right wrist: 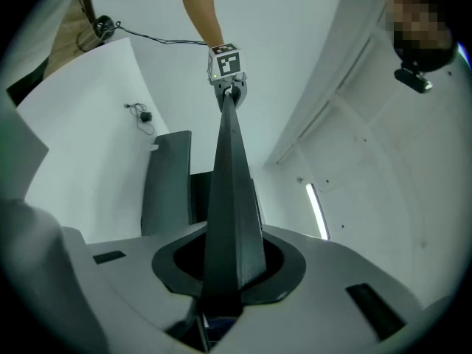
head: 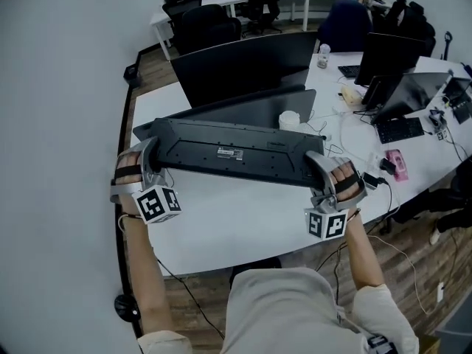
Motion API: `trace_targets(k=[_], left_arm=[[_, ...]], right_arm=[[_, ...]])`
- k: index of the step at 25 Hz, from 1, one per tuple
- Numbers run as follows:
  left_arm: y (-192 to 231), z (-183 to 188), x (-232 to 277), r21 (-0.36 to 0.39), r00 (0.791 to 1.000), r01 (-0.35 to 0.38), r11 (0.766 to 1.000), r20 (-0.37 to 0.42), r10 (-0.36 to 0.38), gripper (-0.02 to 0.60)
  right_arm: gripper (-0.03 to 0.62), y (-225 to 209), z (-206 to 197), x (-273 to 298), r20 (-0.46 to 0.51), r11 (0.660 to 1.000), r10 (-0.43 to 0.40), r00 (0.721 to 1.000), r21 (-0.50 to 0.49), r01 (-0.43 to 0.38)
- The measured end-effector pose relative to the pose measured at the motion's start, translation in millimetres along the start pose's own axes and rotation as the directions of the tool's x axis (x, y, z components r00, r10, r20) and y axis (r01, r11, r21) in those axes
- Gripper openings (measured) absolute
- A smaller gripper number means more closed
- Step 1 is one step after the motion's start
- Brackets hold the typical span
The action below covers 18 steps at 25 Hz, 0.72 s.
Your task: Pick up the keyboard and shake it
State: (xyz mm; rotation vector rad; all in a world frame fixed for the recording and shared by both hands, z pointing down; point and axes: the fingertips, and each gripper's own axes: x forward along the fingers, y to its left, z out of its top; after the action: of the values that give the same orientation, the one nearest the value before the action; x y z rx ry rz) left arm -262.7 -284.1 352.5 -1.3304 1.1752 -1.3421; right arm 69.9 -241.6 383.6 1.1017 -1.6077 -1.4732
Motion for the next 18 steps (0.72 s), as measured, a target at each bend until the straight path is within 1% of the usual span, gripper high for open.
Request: trace_targets(k=[3,5,7,9,11,13,16,18], left_arm=[[32.4,22.2,-12.3,0.129,1.0,-0.006,0.992,0.007,0.005,0.107],[43.5,35.0,-22.3,0.213,1.0,-0.015,0.977,0.004,0.014,0.11],[42.2,42.9,-32.9,0.276,1.0,-0.013,0.961,-0.005,0.015,0.114],[31.0,44.6,-44.2,0.31,1.0,-0.002,0.951,-0.024,0.01,0.114],[13.9,42.4,-55.0,0.304,0.999,0.017,0.953,-0.045,-0.003,0.112],[-7.1,37.7,-65.7,0.274,0.997,0.048,0.961,-0.069,-0.031,0.106],[-43.4,25.6,-81.2,0.221,0.991,0.12,0.968,-0.09,-0.102,0.094],[-66.5,18.7,-87.7,0.162,0.986,0.155,0.975,-0.09,-0.142,0.095]], right_arm=[[0.103,28.1,-11.6,-3.4,-0.018,0.988,-0.006,1.0,0.151,0.008],[0.101,46.6,-18.5,-0.1,0.0,0.974,-0.002,1.0,0.227,0.002],[0.101,62.9,-23.6,3.9,0.04,0.962,0.004,0.999,0.271,-0.015],[0.101,77.0,-28.1,9.5,0.099,0.96,0.026,0.995,0.275,-0.052],[0.101,83.8,-33.8,18.6,0.16,0.967,0.054,0.986,0.239,-0.091],[0.101,80.2,-40.2,30.5,0.211,0.977,0.083,0.974,0.177,-0.121],[0.101,62.5,-40.2,53.2,0.283,0.988,0.131,0.95,0.04,-0.148],[0.101,49.5,-34.0,69.5,0.33,0.984,0.179,0.927,-0.074,-0.164]])
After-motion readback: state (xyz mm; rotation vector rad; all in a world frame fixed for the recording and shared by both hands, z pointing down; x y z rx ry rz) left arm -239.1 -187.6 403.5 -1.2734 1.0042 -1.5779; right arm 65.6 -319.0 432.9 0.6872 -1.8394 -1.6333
